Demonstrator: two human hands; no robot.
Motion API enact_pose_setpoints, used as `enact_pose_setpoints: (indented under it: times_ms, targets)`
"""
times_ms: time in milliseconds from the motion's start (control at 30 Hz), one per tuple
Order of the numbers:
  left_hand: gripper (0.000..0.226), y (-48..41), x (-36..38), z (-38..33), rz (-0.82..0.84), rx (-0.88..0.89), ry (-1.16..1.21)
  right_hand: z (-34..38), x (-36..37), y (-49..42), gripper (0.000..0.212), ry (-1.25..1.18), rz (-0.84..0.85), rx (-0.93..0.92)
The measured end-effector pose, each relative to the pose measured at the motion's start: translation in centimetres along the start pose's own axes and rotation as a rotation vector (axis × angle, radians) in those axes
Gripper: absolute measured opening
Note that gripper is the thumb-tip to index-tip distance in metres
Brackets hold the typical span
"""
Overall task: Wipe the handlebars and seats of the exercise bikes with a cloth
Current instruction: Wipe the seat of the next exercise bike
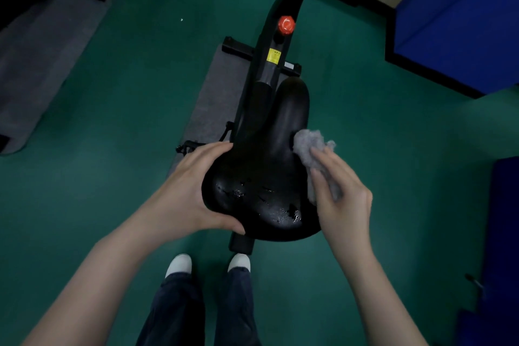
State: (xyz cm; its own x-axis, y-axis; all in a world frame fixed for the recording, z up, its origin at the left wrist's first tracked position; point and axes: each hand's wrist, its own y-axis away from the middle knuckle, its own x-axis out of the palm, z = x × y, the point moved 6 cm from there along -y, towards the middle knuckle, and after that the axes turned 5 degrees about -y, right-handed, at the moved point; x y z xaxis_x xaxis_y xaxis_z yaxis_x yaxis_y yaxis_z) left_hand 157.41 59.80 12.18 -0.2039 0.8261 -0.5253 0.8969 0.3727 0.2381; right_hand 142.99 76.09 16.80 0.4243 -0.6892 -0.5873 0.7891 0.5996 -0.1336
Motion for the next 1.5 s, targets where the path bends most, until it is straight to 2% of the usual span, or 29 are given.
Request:
enact_pose_setpoints:
  times_ms: [67,133,300,367,467,567,633,800,867,967,1067,1133,1233,1300,1367,1500]
  targets:
    - [0.122,0.0,0.0,0.0,-0.004,-0.004,0.008,-0.4,0.5,-1.7,0.03,-0.084,-0.054,0.125]
    - [0.122,0.0,0.1,0.1,-0.012,0.002,0.009,-0.4,1.1,-3.0,0.032,-0.139,-0.05,0.157]
    - [0.122,0.0,0.2,0.3,-0.022,0.015,0.023,-0.8,-0.2,-1.2,0.031,-0.046,0.108,-0.002]
    - [0.122,0.1,0.2,0.3,-0.028,0.023,0.029,-1.8,-0.8,-1.6,0.032,-0.082,0.172,-0.005]
    - [0.121,0.0,0.2,0.4,-0.042,0.021,0.039,-3.5,0.0,-3.8,0.03,-0.158,0.224,0.109]
    - [0.123,0.0,0.2,0.4,-0.053,0.041,0.034,-5.9,1.1,-4.2,0.025,-0.307,0.291,0.323]
    - [0.121,-0.1,0.2,0.3,-0.055,0.049,0.034,-6.8,0.4,-3.2,0.024,-0.377,0.277,0.364]
    - [0.114,0.0,0.1,0.3,-0.064,0.044,0.062,-6.9,-1.9,1.6,0.028,-0.425,0.093,0.273]
    - [0.117,0.0,0.2,0.3,-0.061,0.037,0.064,-6.9,-1.6,1.7,0.027,-0.473,0.078,0.282]
    - [0.12,0.1,0.3,0.3,-0.053,0.033,0.056,-8.1,-0.3,-0.1,0.021,-0.59,0.104,0.414]
    - [0.111,0.1,0.3,0.2,-0.061,0.037,0.072,-9.8,1.1,-0.4,0.02,-0.763,0.07,0.6]
    - [0.109,0.0,0.3,0.3,-0.073,0.033,0.086,-10.3,1.6,0.9,0.02,-0.903,0.004,0.669]
    - [0.108,0.0,0.2,0.2,-0.079,0.043,0.078,-10.6,1.7,4.6,0.018,-1.004,-0.189,0.741]
    - [0.108,0.0,0.2,0.1,-0.081,0.055,0.085,-10.2,1.8,7.0,0.021,-0.985,-0.338,0.774]
    - [0.114,-0.1,0.2,0.1,-0.082,0.058,0.088,-8.9,1.6,8.6,0.023,-0.852,-0.487,0.731]
    - [0.113,-0.1,0.2,0.3,-0.085,0.067,0.102,-3.9,1.4,9.9,0.028,-0.489,-0.675,0.417]
